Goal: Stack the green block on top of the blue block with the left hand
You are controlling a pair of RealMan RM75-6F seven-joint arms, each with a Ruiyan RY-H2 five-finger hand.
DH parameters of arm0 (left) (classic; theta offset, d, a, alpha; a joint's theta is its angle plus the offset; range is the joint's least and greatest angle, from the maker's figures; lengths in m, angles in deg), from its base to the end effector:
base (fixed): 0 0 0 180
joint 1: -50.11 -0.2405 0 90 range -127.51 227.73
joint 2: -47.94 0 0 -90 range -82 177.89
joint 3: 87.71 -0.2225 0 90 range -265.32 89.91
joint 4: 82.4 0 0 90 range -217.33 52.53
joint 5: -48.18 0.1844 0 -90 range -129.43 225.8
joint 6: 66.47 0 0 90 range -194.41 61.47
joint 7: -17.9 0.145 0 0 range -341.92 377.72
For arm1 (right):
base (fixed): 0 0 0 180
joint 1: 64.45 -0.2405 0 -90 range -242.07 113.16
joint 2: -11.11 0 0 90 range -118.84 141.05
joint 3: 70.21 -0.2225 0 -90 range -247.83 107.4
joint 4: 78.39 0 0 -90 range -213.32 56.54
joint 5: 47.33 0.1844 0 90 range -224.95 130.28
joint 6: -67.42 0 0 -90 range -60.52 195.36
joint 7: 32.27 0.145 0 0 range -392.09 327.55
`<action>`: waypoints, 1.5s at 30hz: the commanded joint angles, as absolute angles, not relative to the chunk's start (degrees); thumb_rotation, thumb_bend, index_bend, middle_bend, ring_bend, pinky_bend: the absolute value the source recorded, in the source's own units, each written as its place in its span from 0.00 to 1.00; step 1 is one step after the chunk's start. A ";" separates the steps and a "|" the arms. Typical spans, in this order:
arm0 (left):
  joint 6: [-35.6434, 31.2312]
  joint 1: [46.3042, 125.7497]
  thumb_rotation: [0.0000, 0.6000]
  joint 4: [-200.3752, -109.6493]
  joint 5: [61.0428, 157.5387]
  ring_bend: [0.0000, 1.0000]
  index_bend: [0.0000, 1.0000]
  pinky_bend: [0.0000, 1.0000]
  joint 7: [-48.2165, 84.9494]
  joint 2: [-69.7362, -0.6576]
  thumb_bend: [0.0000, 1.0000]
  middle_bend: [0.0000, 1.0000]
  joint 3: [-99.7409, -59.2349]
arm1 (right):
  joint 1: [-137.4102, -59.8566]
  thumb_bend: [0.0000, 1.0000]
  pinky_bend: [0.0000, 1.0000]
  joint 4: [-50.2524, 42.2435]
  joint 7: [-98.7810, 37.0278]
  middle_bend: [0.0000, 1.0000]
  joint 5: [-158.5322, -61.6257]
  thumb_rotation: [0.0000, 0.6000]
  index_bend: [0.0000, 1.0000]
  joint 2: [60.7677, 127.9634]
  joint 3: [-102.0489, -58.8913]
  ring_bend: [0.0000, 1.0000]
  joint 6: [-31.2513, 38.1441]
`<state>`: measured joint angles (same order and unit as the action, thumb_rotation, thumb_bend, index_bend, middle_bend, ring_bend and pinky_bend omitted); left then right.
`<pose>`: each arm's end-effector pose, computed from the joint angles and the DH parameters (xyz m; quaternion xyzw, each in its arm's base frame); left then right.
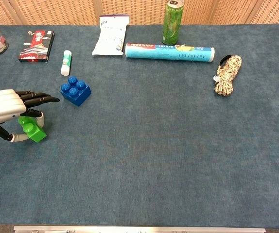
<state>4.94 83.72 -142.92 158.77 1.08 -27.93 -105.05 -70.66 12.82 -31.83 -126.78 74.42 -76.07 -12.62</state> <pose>-0.2578 0.2385 0.0672 -0.8914 -0.2329 -0.2758 0.2740 -0.2864 -0.1932 0.1764 0.5714 -0.4102 0.3639 0.6106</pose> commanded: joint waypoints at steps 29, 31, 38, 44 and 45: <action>-10.39 90.67 1.00 -167.14 145.08 0.02 0.55 0.15 18.51 -17.76 0.31 0.00 -93.43 | -70.34 0.29 0.30 13.32 -29.42 0.23 -127.55 1.00 0.28 73.22 -75.80 0.10 -12.71; -11.77 91.36 1.00 -167.72 144.42 0.02 0.56 0.15 19.31 -17.97 0.31 0.00 -92.89 | -70.38 0.29 0.30 13.28 -29.31 0.23 -127.56 1.00 0.28 73.20 -75.77 0.10 -12.59; -16.83 93.46 1.00 -170.17 140.19 0.02 0.57 0.15 23.08 -18.06 0.31 0.00 -90.67 | -70.47 0.29 0.30 13.22 -28.74 0.23 -127.55 1.00 0.28 72.95 -75.70 0.10 -12.19; -19.67 94.38 1.00 -170.45 136.29 0.02 0.57 0.15 25.73 -18.79 0.31 0.00 -89.13 | -70.46 0.29 0.30 13.26 -27.89 0.23 -127.59 1.00 0.28 72.56 -75.73 0.10 -12.08; -19.94 94.46 1.00 -170.40 135.68 0.02 0.57 0.15 26.07 -18.94 0.31 0.00 -88.88 | -70.44 0.29 0.30 13.27 -27.80 0.23 -127.57 1.00 0.28 72.51 -75.73 0.10 -12.09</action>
<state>-19.46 94.22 -170.41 136.23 25.57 -18.69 -89.27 -70.45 13.27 -27.80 -127.58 72.52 -75.73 -12.09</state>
